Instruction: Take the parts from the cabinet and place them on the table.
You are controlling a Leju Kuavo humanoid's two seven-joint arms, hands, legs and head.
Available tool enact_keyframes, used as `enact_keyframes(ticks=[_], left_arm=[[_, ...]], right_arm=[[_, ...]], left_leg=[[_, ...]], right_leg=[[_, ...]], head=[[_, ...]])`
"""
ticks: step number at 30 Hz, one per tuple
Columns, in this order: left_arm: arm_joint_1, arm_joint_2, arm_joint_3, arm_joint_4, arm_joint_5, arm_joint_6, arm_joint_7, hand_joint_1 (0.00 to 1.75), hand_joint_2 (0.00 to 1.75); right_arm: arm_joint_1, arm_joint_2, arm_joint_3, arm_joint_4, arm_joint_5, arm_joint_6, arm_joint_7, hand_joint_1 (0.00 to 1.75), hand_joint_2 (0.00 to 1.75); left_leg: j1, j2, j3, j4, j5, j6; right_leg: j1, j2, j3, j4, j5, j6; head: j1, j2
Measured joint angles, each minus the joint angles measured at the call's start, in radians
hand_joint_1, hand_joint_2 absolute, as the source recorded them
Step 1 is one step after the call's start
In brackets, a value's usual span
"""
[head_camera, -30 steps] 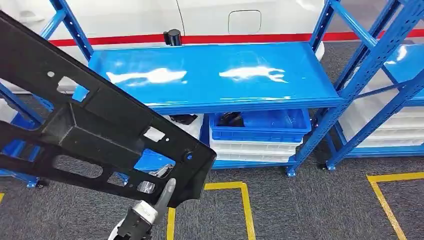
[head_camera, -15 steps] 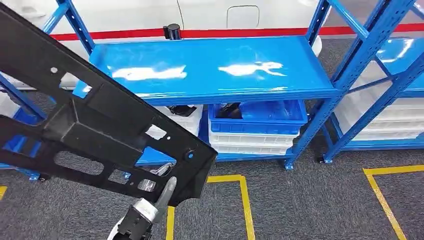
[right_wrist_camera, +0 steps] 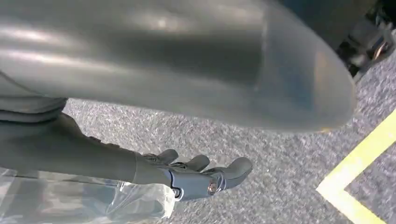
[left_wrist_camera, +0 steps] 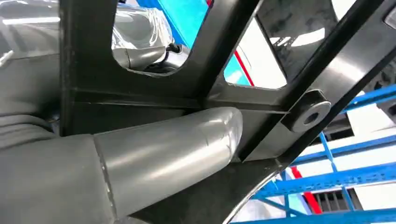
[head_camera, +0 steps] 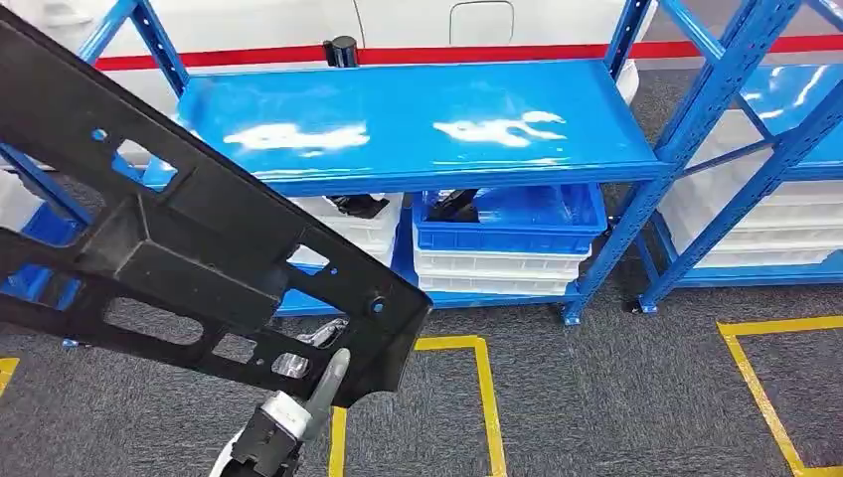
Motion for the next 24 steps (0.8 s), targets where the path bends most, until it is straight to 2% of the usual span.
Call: enact_keyframes(ticks=[1,2,3,5,6,7,8,9,11,12,13,14,16,17,18,20,21,22,23,24], left_arm=[[0.0,0.0,0.0,0.0,-0.001,0.0,0.0,1.75,0.0],[-0.003,0.0,-0.001,0.0,-0.001,-0.001,-0.001,1.75,0.0],[-0.005,0.0,-0.001,0.0,-0.001,-0.002,-0.001,1.75,0.0],[-0.008,0.0,-0.003,-0.001,-0.001,-0.002,-0.003,1.75,0.0],[-0.007,0.0,-0.003,-0.001,0.0,-0.002,-0.003,1.75,0.0],[-0.007,0.0,-0.003,-0.001,0.001,-0.003,-0.004,1.75,0.0],[-0.007,0.0,-0.004,-0.001,0.001,-0.003,-0.004,1.75,0.0],[-0.007,0.0,-0.004,-0.001,0.002,-0.003,-0.006,1.75,0.0],[-0.007,-0.001,-0.004,-0.001,0.001,-0.003,-0.01,1.75,0.0],[-0.007,-0.001,-0.004,-0.001,0.0,-0.002,-0.013,1.75,0.0],[-0.008,-0.002,-0.004,-0.002,-0.002,-0.001,-0.014,1.75,0.0],[-0.007,-0.002,-0.005,-0.002,-0.003,0.0,-0.017,1.75,0.0],[-0.005,-0.002,-0.005,-0.002,-0.003,0.001,-0.018,1.75,0.0],[-0.005,-0.002,-0.005,-0.002,-0.004,0.003,-0.019,1.75,0.0],[-0.005,-0.002,-0.006,-0.002,-0.005,0.004,-0.019,1.75,0.0],[-0.004,-0.002,-0.007,-0.002,-0.006,0.005,-0.018,1.75,0.0],[-0.003,-0.002,-0.008,-0.002,-0.009,0.006,-0.018,1.75,0.0],[-0.002,-0.002,-0.008,-0.002,-0.013,0.006,-0.016,1.75,0.0],[0.0,-0.001,-0.008,-0.002,-0.017,0.007,-0.015,1.75,0.0],[0.0,-0.001,-0.008,-0.002,-0.021,0.006,-0.009,1.75,0.0]], right_arm=[[0.001,-0.001,0.0,0.0,-0.001,-0.002,0.0,0.0,0.0],[0.001,-0.003,0.0,0.0,-0.002,-0.002,0.0,0.0,0.0],[0.001,-0.003,0.0,0.0,-0.002,-0.002,-0.001,0.0,0.0],[0.002,-0.005,0.0,0.0,-0.006,-0.003,-0.001,0.0,0.0],[0.002,-0.005,0.0,0.0,-0.008,-0.003,-0.001,0.0,0.0],[0.003,-0.005,0.0,0.0,-0.008,-0.003,-0.002,0.0,0.0],[0.004,-0.005,0.0,0.0,-0.01,-0.004,-0.003,0.0,0.0],[0.004,-0.006,0.0,0.0,-0.01,-0.005,-0.005,0.0,0.0],[0.003,-0.009,0.0,0.0,-0.011,-0.005,-0.005,0.0,0.0],[0.002,-0.01,0.0,0.0,-0.011,-0.005,-0.005,0.0,0.0],[0.002,-0.01,0.0,0.0,-0.011,-0.005,-0.006,0.0,0.0],[0.004,-0.01,0.0,0.0,-0.013,-0.005,-0.006,0.0,0.0],[0.008,-0.011,0.0,0.0,-0.018,-0.004,-0.007,0.0,0.0],[0.008,-0.011,0.0,0.0,-0.019,-0.002,-0.007,0.0,0.0],[0.007,-0.013,0.0,0.0,-0.019,-0.002,-0.009,0.0,0.0],[0.006,-0.012,0.0,0.0,-0.02,-0.002,-0.013,0.0,0.0],[0.006,-0.012,0.0,0.0,-0.02,-0.001,-0.017,0.0,0.0],[0.007,-0.012,0.0,0.0,-0.021,-0.001,-0.019,0.0,0.0],[0.007,-0.012,0.0,0.0,-0.022,-0.001,-0.02,0.0,0.0],[0.007,-0.012,0.0,0.0,-0.022,-0.001,-0.021,0.0,0.0]], left_leg=[[0.007,0.001,-0.003,-0.008,0.011,0.01],[0.013,0.005,-0.005,-0.017,0.019,0.018],[0.011,0.007,-0.011,-0.017,0.025,0.023],[0.01,0.01,-0.022,-0.013,0.029,0.027],[0.009,0.012,-0.028,-0.011,0.031,0.028],[0.008,0.013,-0.033,-0.005,0.031,0.027],[0.008,0.013,-0.037,-0.001,0.031,0.027],[0.009,0.013,-0.039,0.004,0.031,0.027],[0.009,0.011,-0.042,0.013,0.028,0.022],[0.005,0.01,-0.051,0.016,0.028,0.02],[0.003,0.01,-0.057,0.02,0.031,0.015],[0.004,0.009,-0.061,0.022,0.038,0.006],[0.005,0.009,-0.068,0.022,0.043,-0.002],[0.006,0.006,-0.078,0.029,0.026,-0.006],[0.006,0.006,-0.094,0.067,-0.01,-0.012],[0.012,0.005,-0.155,0.23,-0.101,-0.021],[0.012,0.005,-0.186,0.31,-0.132,-0.023],[0.012,0.005,-0.202,0.361,-0.142,-0.024],[0.013,0.005,-0.196,0.362,-0.129,-0.024],[0.012,0.005,-0.167,0.314,-0.096,-0.022]], right_leg=[[0.004,0.002,-0.003,0.0,0.003,0.006],[0.002,0.003,-0.011,0.007,-0.016,0.011],[0.004,0.003,-0.025,0.046,-0.056,0.016],[0.0,0.003,-0.09,0.216,-0.154,0.02],[-0.001,0.003,-0.119,0.297,-0.184,0.023],[-0.002,0.003,-0.13,0.341,-0.189,0.023],[-0.002,0.003,-0.117,0.327,-0.168,0.023],[-0.002,0.003,-0.082,0.272,-0.132,0.022],[-0.002,0.003,0.021,0.078,-0.042,0.018],[0.0,0.004,0.045,0.041,-0.06,0.015],[0.007,0.005,0.048,0.016,-0.055,0.011],[0.007,0.005,0.042,0.017,-0.054,0.008],[0.007,0.004,0.036,0.016,-0.05,0.003],[-0.003,0.002,0.033,0.008,-0.044,-0.006],[-0.002,0.002,0.026,0.009,-0.04,-0.013],[-0.001,0.002,0.018,0.009,-0.035,-0.022],[0.0,0.001,0.014,0.01,-0.032,-0.024],[0.001,0.0,0.01,0.012,-0.031,-0.026],[0.001,0.0,0.007,0.014,-0.028,-0.026],[0.002,0.0,0.005,0.016,-0.028,-0.025]], head=[[0.0,0.0],[0.001,0.0],[0.006,0.0],[0.015,0.0],[0.015,0.0],[0.015,0.0],[0.015,0.0],[0.016,0.0],[0.017,0.0],[0.018,0.0],[0.017,0.0],[0.017,0.0],[0.017,0.0],[0.019,0.0],[0.016,0.0],[0.017,0.0],[0.016,0.0],[0.016,0.0],[0.016,0.0],[0.016,0.0]])
